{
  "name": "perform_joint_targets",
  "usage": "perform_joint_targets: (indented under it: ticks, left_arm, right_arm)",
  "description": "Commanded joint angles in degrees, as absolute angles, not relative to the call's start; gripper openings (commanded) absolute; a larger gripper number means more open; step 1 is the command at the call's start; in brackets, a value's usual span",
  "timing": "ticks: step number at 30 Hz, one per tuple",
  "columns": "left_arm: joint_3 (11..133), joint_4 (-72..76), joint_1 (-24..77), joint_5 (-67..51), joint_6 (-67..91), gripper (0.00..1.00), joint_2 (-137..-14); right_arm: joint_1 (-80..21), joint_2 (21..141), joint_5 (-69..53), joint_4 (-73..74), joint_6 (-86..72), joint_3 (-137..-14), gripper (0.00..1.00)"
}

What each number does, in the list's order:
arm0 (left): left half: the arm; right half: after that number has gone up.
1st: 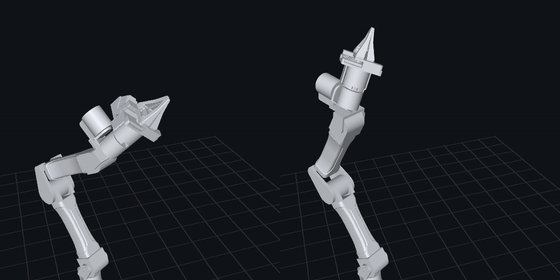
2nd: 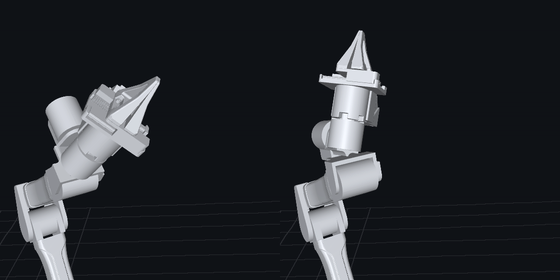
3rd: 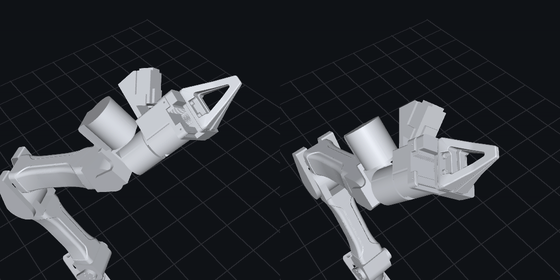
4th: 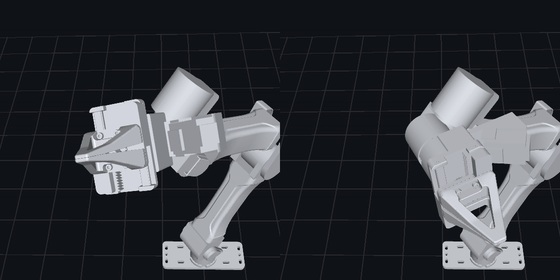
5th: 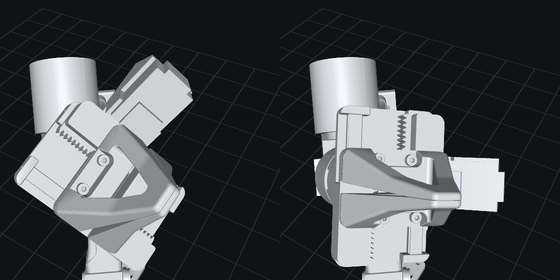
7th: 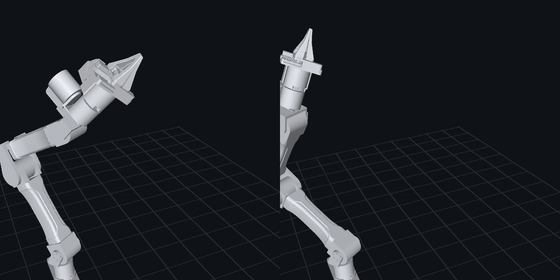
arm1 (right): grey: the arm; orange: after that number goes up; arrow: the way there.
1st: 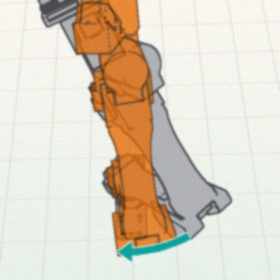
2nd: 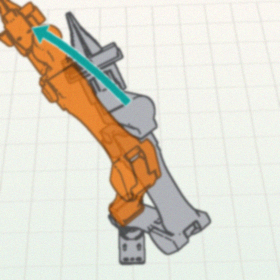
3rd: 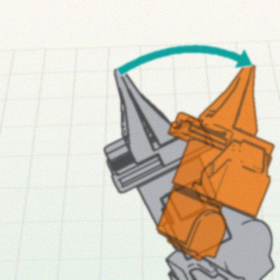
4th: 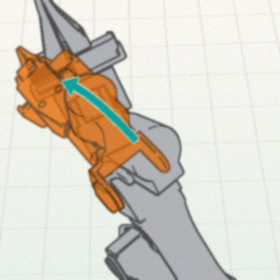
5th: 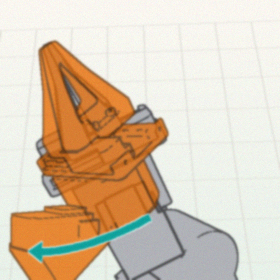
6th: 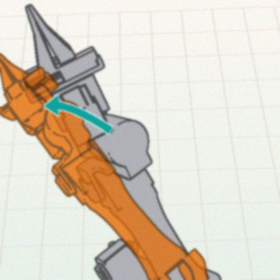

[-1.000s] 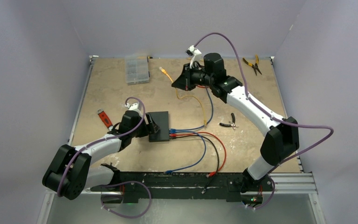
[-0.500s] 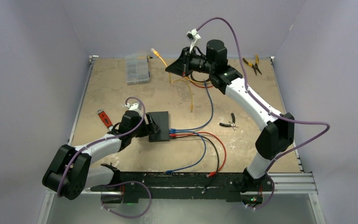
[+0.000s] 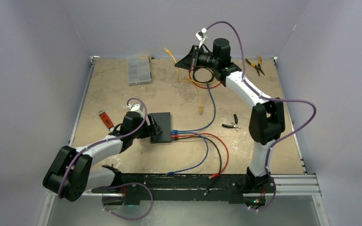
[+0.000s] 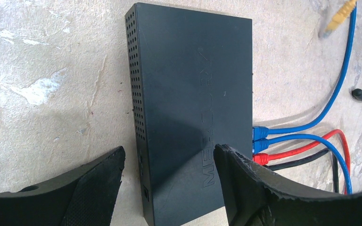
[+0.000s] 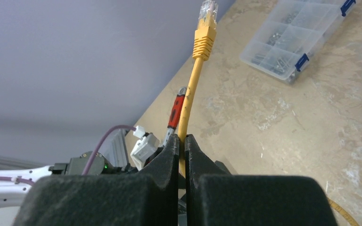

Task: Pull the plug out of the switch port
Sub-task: Place the connector at the center of the board.

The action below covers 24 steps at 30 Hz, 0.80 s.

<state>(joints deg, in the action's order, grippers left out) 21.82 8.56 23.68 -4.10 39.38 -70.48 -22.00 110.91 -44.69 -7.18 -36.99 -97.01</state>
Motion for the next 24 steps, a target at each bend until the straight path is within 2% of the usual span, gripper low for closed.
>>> perform_joint_targets:
  ticks: [1, 18, 24]
  left_arm:
    - [20.06, 3.43, 23.73, -4.26, 38.08, 0.72, -72.16]
    - [19.93, 3.43, 23.74, -4.69, 38.01, 0.72, -72.42]
    - [19.99, 3.68, 23.8, -4.88, 37.94, 0.72, -72.83]
  right_arm:
    - [-20.68, 111.08, -49.38, -17.8, -44.68, -101.69, 0.0]
    - [-8.19, 124.11, -48.58, -65.32, -86.59, -91.59, 0.0]
    - [-5.12, 128.61, -48.12, -67.88, -89.43, -90.6, 0.0]
